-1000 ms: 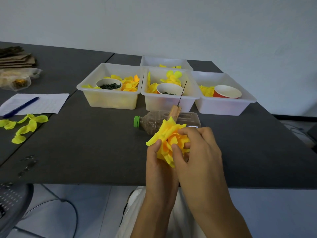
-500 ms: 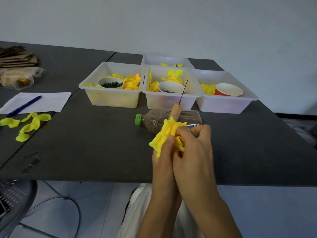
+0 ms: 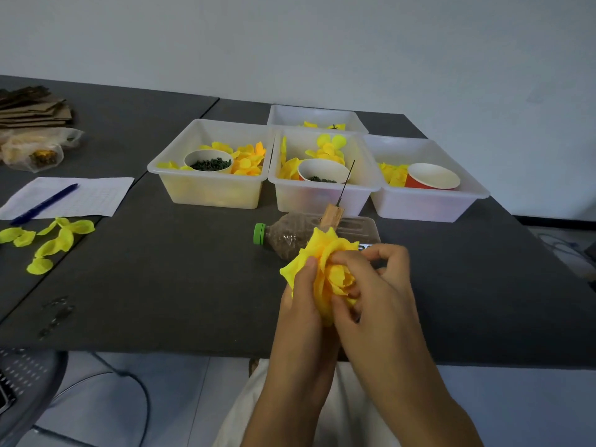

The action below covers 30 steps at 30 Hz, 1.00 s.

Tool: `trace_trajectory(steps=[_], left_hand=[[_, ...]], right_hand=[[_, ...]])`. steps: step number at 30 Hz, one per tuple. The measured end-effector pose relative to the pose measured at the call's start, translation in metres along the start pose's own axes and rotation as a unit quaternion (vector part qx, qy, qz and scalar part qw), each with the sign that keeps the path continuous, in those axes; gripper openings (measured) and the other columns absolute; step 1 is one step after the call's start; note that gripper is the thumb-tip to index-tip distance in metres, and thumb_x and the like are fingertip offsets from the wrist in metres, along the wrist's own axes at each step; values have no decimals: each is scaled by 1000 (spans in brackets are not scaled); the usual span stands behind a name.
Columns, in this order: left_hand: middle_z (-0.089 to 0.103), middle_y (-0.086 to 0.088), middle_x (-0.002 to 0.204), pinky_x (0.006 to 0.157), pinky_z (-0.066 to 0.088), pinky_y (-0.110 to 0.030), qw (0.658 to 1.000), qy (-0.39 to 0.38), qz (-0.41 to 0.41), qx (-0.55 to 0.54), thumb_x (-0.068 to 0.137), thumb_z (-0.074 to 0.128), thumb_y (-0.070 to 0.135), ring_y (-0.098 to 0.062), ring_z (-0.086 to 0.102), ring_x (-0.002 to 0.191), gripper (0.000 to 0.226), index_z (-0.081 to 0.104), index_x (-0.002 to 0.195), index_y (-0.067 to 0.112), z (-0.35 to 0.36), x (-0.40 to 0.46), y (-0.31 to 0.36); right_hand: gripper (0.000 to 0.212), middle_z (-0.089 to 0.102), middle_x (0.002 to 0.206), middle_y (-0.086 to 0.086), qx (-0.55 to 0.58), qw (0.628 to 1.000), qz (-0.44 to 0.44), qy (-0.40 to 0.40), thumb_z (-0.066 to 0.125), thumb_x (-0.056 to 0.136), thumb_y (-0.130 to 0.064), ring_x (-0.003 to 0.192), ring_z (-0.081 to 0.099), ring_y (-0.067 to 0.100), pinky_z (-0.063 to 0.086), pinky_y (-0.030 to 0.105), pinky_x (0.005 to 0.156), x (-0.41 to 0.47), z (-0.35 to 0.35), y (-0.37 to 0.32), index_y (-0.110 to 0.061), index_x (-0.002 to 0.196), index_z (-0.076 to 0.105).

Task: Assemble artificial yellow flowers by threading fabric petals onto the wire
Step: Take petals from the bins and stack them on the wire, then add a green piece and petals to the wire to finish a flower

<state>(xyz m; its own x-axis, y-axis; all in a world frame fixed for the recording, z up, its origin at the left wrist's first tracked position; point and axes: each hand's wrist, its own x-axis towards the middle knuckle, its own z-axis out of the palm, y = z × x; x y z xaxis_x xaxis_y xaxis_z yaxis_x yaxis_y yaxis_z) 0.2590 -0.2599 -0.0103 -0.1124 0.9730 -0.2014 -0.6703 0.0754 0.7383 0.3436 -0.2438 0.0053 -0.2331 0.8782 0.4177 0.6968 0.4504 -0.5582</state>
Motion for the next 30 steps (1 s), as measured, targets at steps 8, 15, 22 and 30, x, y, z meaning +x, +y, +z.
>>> trace_trajectory(steps=[8,15,22,30], left_hand=[[74,-6,109,70,60,-34,999,-45,-9,3,79,53,51,-22,72,99,52,61,122,22,12,28,43],[71,-9,119,83,60,-44,994,-62,-52,-71,64,64,59,-27,70,107,75,58,129,21,22,69,81],[72,-6,117,101,47,-53,997,-43,20,56,58,71,72,-28,68,110,86,62,128,23,32,131,110],[64,12,109,71,43,-37,984,129,115,37,94,49,34,-11,62,98,15,62,102,35,8,179,144]], right_hand=[[38,33,127,-12,-102,973,-114,-174,53,95,-37,107,43,-1,40,13,88,74,-53,-13,-36,132,44],[59,43,114,-31,117,979,23,-167,43,58,-78,97,54,-8,52,17,77,126,-65,-18,-68,114,29],[42,71,95,-8,310,918,57,-240,73,71,-61,75,67,16,51,26,55,203,-48,-2,-42,105,60],[23,63,72,5,413,837,273,-233,69,79,-35,57,56,16,44,22,42,351,-8,67,-14,86,63]])
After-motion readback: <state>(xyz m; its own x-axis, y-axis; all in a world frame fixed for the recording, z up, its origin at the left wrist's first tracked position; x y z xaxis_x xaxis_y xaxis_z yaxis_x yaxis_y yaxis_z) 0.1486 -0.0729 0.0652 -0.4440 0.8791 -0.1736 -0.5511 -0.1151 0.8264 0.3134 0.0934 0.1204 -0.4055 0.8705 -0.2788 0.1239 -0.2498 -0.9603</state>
